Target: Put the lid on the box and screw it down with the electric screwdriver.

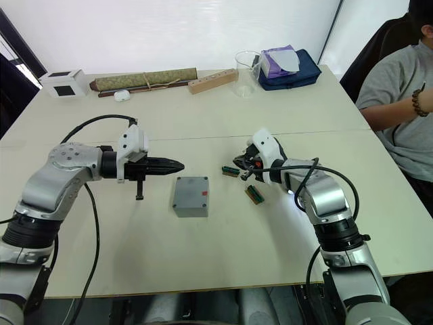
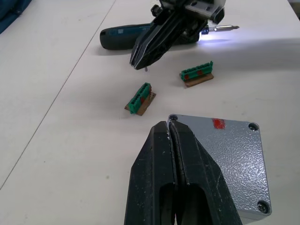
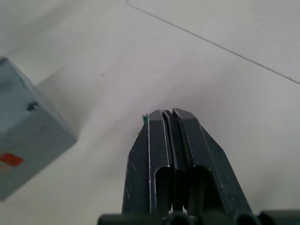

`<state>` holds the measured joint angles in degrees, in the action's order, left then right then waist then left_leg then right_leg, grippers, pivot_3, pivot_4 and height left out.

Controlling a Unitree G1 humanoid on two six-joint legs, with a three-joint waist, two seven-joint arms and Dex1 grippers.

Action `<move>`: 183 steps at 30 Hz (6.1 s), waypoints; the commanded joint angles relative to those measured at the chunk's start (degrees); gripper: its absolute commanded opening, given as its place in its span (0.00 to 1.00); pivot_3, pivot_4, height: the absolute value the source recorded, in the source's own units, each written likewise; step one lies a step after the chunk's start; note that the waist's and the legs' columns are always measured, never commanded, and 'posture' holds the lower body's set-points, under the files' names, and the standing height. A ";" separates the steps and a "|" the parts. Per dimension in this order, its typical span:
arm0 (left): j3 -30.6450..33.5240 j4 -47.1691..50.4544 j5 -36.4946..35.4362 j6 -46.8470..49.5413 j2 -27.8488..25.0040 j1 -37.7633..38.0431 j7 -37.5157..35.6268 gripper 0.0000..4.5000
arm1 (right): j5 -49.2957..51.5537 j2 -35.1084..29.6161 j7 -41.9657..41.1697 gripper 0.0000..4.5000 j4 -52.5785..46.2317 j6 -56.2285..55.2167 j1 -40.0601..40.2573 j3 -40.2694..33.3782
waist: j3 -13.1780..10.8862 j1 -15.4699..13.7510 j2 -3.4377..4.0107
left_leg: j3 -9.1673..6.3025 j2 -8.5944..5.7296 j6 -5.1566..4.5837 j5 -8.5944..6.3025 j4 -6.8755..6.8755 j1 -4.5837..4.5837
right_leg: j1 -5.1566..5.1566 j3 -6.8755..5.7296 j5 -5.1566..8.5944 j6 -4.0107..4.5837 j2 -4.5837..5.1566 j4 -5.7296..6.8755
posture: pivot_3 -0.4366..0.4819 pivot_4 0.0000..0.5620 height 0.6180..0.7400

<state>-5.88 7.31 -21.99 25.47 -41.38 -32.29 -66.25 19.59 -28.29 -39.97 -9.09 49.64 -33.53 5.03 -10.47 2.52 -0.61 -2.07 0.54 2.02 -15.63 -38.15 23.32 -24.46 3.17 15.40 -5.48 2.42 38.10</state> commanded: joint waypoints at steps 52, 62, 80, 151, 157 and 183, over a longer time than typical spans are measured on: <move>3.47 6.10 -2.95 0.34 -4.11 4.85 -0.31 0.00 | 0.19 3.78 2.38 0.02 -7.90 1.90 1.18 11.43 | 0.00 -0.03 -0.01 | -0.01 -0.03 0.00 0.00 -0.03 0.01 | 0.01 -0.01 0.00 0.00 0.04 0.00 | 0.48 0.27 0.97; 3.45 6.97 -3.64 1.31 -3.95 4.72 0.08 0.00 | 3.48 2.59 2.07 0.83 -12.02 5.37 0.57 7.29 | 0.01 -0.03 -0.01 | -0.02 -0.03 0.00 0.00 -0.03 0.01 | 0.01 -0.01 0.00 0.00 0.03 0.00 | 0.48 0.27 0.97; 0.76 7.25 -5.32 -1.11 3.66 0.60 0.63 0.00 | 7.54 -26.16 -0.82 0.99 7.68 42.86 -27.48 11.60 | -0.10 -0.01 0.14 | 0.08 -0.02 -0.01 0.00 0.02 -0.01 | -0.03 0.08 0.00 0.01 0.04 -0.02 | 0.48 0.27 0.97; -6.43 -6.37 4.64 -6.88 2.65 3.37 -4.00 0.00 | -1.13 19.69 10.93 0.47 -18.02 -27.22 9.52 1.40 | -0.31 -0.01 0.07 | -0.03 -0.02 0.08 0.05 -0.03 0.01 | -0.01 -0.03 -0.07 -0.02 0.01 0.03 | 0.48 0.27 0.97; -6.55 -6.21 4.88 -6.82 3.29 3.05 -3.97 0.00 | -2.40 18.84 11.34 0.47 -17.25 -29.62 11.54 2.41 | -0.31 -0.06 0.07 | -0.03 -0.02 0.08 0.05 -0.03 0.00 | 0.01 -0.03 -0.07 -0.02 0.02 0.03 | 0.48 0.27 0.97; -6.74 -5.26 5.13 -6.82 4.08 3.70 -3.30 0.00 | -6.14 15.18 9.49 0.47 -13.60 -34.93 15.11 4.97 | -0.29 -0.18 0.05 | -0.03 -0.03 0.08 0.05 -0.04 -0.05 | 0.09 -0.03 -0.07 -0.02 0.03 0.03 | 0.48 0.27 0.97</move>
<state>-12.12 1.16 -17.59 18.37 -37.48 -29.15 -69.75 13.79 -12.57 -30.10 -21.74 15.72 -18.85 9.39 -10.76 2.34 -0.57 -2.10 0.51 2.10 -15.58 -38.20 23.26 -24.36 3.14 15.34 -5.50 2.45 38.13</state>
